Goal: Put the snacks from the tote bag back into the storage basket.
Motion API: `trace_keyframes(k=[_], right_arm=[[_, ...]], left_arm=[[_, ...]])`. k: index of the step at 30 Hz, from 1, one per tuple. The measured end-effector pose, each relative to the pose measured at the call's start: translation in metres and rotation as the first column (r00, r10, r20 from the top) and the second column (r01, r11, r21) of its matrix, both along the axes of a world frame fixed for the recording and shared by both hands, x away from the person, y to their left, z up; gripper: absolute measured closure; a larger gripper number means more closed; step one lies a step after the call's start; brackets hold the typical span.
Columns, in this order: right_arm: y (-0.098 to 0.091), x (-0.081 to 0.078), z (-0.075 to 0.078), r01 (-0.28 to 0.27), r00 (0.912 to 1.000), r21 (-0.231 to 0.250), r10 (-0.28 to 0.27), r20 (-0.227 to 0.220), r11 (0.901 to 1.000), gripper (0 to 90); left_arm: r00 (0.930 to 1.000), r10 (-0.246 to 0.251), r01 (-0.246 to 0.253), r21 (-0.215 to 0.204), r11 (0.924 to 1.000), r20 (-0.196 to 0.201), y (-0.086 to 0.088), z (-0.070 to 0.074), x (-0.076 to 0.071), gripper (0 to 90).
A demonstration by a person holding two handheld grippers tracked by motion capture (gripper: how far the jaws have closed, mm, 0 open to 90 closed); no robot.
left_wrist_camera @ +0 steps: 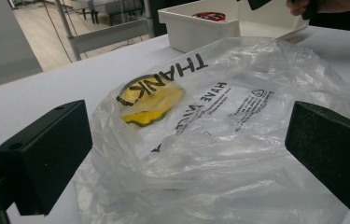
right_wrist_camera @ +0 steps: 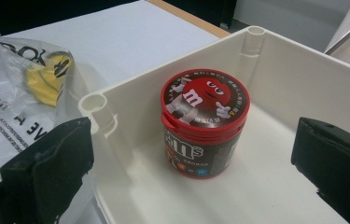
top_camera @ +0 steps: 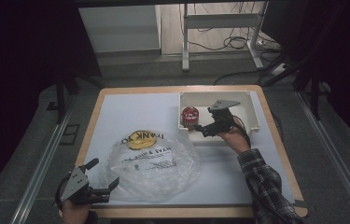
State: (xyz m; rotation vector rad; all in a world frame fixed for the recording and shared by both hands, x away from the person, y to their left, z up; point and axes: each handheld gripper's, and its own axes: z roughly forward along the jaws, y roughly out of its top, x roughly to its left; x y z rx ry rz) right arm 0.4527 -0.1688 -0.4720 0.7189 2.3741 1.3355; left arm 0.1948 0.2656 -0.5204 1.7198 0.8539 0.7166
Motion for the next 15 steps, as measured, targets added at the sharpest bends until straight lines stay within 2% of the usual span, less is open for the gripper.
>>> trace_keyframes(k=[7,15], right_arm=[[-0.0016,-0.0052,0.0004,-0.001,0.9998,-0.004,0.001,0.022,1.0000,0.0],[-0.0039,-0.0108,0.0024,0.002,0.9998,0.014,-0.002,0.021,0.9999,0.0]], left_arm=[[1.0000,0.000,0.000,-0.002,1.0000,0.001,0.0001,0.0001,-0.0001,0.6],[1.0000,0.000,0.000,-0.004,1.0000,0.002,0.0004,0.0002,-0.0002,0.7]])
